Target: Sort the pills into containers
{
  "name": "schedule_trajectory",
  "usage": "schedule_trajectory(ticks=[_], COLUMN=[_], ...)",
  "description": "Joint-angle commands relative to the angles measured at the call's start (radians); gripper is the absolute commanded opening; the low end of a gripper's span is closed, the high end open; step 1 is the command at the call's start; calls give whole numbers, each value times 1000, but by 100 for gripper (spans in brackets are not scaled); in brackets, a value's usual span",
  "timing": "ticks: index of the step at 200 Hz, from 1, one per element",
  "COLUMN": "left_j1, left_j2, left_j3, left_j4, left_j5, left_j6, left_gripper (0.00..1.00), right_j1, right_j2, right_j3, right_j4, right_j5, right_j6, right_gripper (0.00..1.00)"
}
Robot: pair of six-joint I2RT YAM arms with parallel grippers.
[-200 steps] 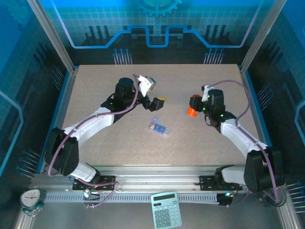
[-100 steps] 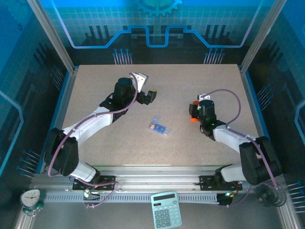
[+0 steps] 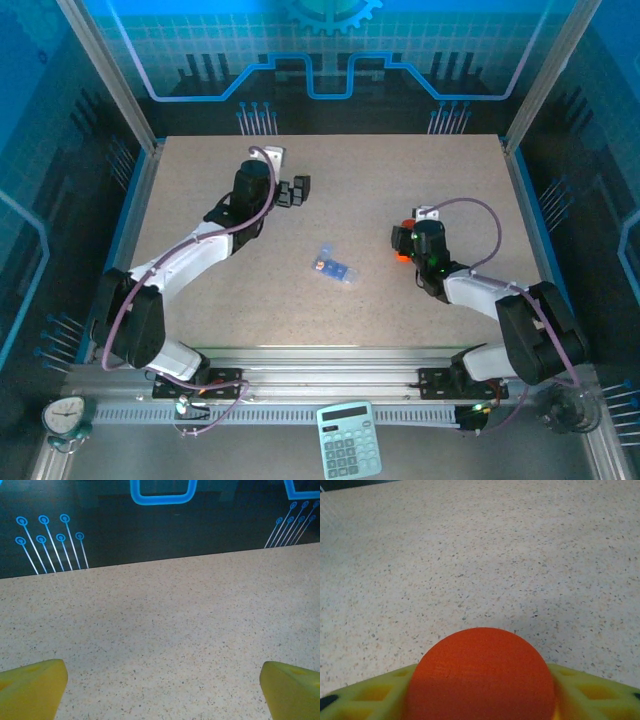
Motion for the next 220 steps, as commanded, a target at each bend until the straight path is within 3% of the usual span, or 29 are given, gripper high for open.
schedule_trajectory(ticks=[1,37,71,110,152,180,220], left_j1=[9,9,10,9,10,10,10], left_j2=[-42,-40,-37,-20,14,66,124], left_j3=[-28,-22,2,9,27,65,100], left_j4=[14,12,-14,-12,-17,-61,-123], left_j5=[71,98,65,80,62,11,24], left_j6=[-39,-60,-77,-65,-45,-62,-62], left_gripper=[99,99,99,99,99,99,99], right_j1=[16,16,-4,-41,-11,67,171], right_j2=[-21,-55,-188,-272,-156,-36,115], right_j3=[-15,1,78,241,457,557,590], right_j4=[14,-35,-213,-410,-647,-781,-827], right_j5=[22,-7,-61,-274,-518,-566,-586], right_j6=[12,12,52,81,35,-21,-56], right_gripper=[69,78,82,84,83,83,81])
